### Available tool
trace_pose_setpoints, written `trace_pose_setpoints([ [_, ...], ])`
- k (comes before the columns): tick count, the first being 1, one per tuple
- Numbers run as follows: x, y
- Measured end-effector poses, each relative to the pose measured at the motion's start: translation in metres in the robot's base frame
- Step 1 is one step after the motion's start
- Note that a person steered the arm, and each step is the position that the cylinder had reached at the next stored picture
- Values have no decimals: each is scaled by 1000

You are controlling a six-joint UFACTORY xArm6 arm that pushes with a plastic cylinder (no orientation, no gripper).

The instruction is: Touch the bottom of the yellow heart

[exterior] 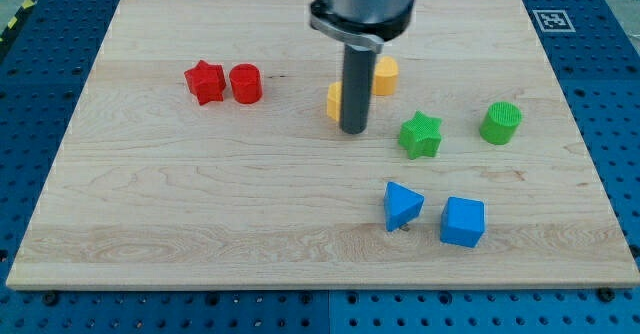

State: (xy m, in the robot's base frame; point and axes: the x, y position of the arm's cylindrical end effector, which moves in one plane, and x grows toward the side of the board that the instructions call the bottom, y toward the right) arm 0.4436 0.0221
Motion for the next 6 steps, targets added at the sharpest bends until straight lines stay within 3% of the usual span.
trace_pose_setpoints([
  [1, -37, -7],
  [2, -48, -7],
  [3, -31, -12],
  [6, -44, 74],
])
